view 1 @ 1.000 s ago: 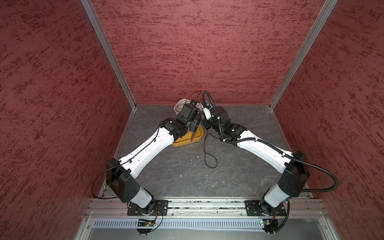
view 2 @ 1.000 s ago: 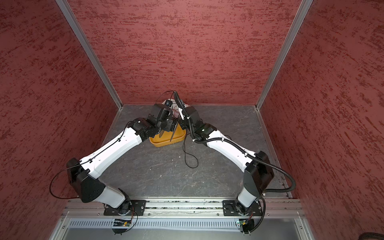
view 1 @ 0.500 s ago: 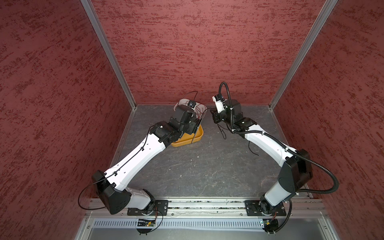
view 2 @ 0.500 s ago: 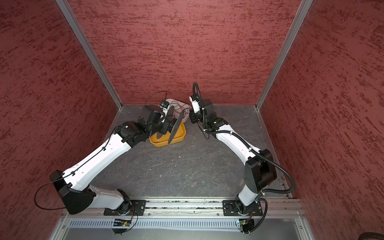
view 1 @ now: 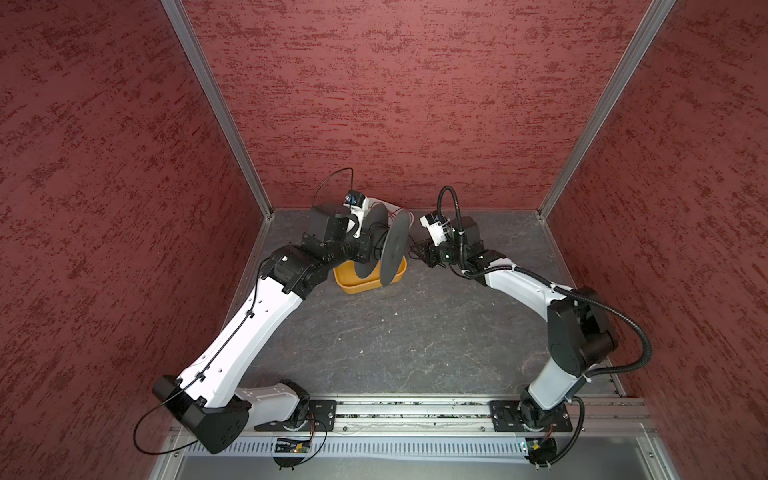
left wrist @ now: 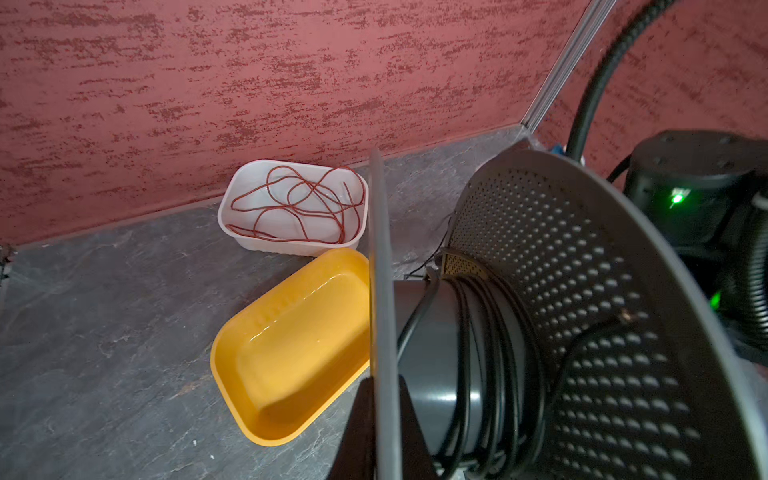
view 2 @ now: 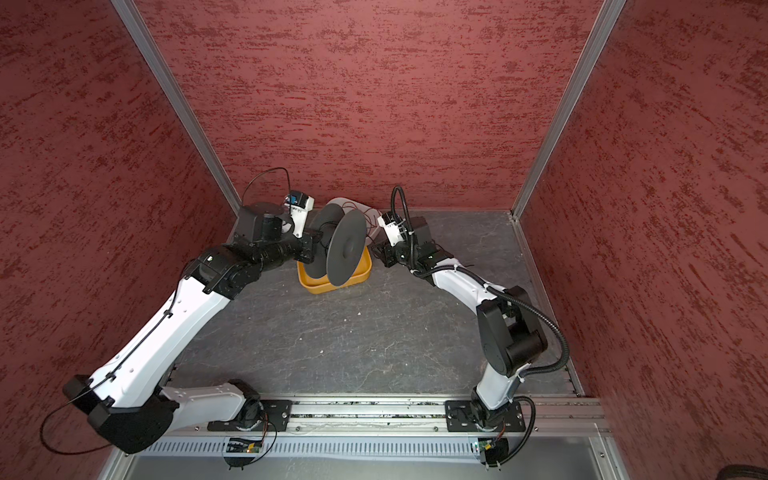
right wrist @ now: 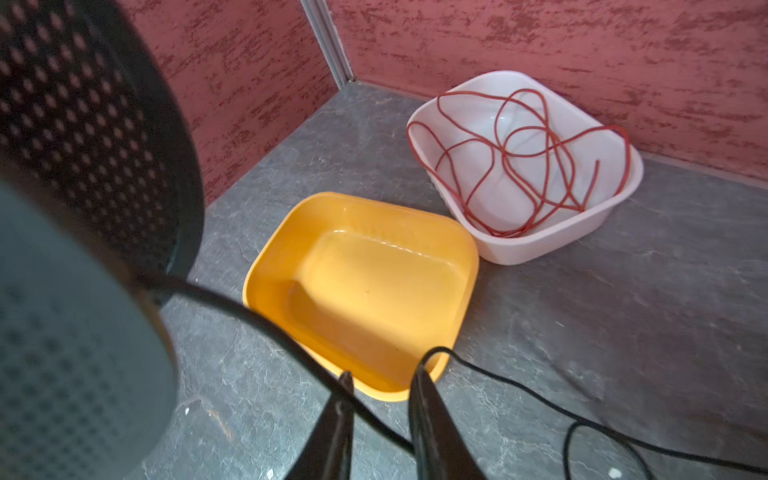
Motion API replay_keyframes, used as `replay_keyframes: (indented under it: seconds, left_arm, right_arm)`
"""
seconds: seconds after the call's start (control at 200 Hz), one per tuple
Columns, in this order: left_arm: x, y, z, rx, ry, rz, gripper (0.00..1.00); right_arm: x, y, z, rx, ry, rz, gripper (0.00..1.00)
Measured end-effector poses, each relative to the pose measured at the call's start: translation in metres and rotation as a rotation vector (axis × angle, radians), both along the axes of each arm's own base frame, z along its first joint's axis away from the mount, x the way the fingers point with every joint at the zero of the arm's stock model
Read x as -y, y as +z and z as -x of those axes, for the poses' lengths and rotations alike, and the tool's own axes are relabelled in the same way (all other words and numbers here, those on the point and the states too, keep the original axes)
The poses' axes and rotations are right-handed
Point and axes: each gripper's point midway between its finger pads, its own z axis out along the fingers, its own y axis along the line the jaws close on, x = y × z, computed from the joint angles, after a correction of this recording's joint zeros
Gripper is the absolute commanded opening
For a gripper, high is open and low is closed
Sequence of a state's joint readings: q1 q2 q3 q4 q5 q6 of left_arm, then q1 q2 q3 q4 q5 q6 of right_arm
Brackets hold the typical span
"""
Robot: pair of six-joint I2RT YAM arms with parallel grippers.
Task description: Wrap the cables
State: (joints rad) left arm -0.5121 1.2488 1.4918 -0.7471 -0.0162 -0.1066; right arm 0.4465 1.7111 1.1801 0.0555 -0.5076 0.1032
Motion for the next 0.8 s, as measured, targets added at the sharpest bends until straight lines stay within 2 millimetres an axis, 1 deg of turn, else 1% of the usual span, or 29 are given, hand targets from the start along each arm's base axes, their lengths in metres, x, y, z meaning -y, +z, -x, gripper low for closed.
replay_keyframes:
  seconds: [0.11, 0.17, 0.2, 0.24, 0.316, 0.426, 0.501, 0.636, 0.736, 0.802]
  left_arm:
    - [-0.003, 0.009, -0.002, -0.003, 0.005, 0.077, 0.00]
    - [-0.001, 0.013, -0.002, -0.002, -0.003, 0.111, 0.00]
    - [0.000, 0.015, -0.003, -0.001, -0.006, 0.126, 0.00]
    - [0.001, 0.018, -0.003, 0.001, -0.009, 0.144, 0.00]
    - [0.004, 0.024, -0.004, 0.008, -0.013, 0.179, 0.00]
    - [0.007, 0.035, -0.008, 0.026, -0.012, 0.236, 0.00]
    - [0.009, 0.044, -0.013, 0.041, -0.006, 0.267, 0.00]
    - [0.013, 0.059, -0.022, 0.071, 0.008, 0.322, 0.00]
    - [0.015, 0.063, -0.029, 0.083, 0.022, 0.353, 0.00]
    - [0.016, 0.063, -0.034, 0.082, 0.032, 0.370, 0.00]
  right_arm:
    - [-0.001, -0.015, 0.015, -0.038, 0.038, -0.025, 0.50]
    - [0.001, -0.021, 0.024, -0.060, 0.047, -0.032, 0.60]
    - [0.002, -0.022, 0.028, -0.066, 0.048, -0.034, 0.64]
    - [0.005, -0.021, 0.033, -0.069, 0.042, -0.035, 0.65]
    - [0.011, -0.012, 0.039, -0.055, 0.023, -0.045, 0.67]
    - [0.020, 0.013, 0.042, -0.002, -0.034, -0.086, 0.70]
    - [0.027, 0.026, 0.046, 0.024, -0.073, -0.112, 0.72]
    - [0.043, 0.037, 0.052, 0.057, -0.155, -0.125, 0.77]
    - [0.056, 0.042, 0.057, 0.079, -0.217, -0.138, 0.77]
    - [0.059, 0.046, 0.062, 0.090, -0.237, -0.160, 0.76]
